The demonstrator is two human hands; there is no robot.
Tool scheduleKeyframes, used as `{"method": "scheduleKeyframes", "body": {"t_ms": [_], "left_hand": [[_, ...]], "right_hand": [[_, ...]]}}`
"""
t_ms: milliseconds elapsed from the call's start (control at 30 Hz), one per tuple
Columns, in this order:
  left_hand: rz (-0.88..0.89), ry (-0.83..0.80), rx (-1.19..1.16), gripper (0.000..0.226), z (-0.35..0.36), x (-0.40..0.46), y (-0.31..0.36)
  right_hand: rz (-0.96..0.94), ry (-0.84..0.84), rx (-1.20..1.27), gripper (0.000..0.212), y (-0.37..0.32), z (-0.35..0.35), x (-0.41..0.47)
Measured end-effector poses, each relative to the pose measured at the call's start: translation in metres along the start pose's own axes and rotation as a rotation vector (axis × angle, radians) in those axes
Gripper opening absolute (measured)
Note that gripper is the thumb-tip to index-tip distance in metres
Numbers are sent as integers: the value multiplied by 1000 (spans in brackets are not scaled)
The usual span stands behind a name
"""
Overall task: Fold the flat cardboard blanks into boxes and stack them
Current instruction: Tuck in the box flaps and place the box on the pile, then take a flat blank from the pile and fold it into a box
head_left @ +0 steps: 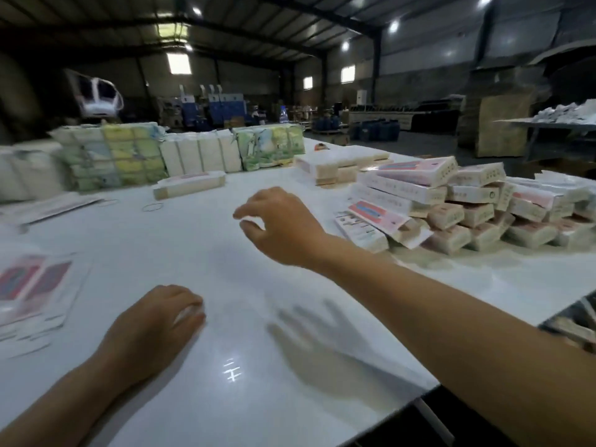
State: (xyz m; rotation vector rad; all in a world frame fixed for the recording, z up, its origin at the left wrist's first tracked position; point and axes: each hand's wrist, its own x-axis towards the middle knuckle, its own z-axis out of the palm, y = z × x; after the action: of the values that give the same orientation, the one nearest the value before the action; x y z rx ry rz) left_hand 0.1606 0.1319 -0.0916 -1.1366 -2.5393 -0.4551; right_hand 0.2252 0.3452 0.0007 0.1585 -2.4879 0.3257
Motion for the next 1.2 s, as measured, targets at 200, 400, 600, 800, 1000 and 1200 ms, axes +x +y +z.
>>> {"method": "scheduleKeyframes", "body": {"t_ms": [200,400,600,800,1000,1200], "left_hand": [[-23,-1,-17,21,-3,-12,-2],[-147,-88,-28,22,-13,11,-19],[-743,-94,344,56,-76,39,-149],[-1056,-224,453,118,-86,24,-226],[-1125,-215,298,98,-98,39,-250],[-1028,18,390,72,-97,45,-219]], "right_hand": [[10,-380,17,29,-29,92,-33],[29,-302,57,29,-19,103,-35],[46,-236,59,23,-20,105,-33],[52,-260,53,24,-18,100,-35],[67,-278,79,24,-21,96,-36],[72,-286,71,24,-20,98,-34]]}}
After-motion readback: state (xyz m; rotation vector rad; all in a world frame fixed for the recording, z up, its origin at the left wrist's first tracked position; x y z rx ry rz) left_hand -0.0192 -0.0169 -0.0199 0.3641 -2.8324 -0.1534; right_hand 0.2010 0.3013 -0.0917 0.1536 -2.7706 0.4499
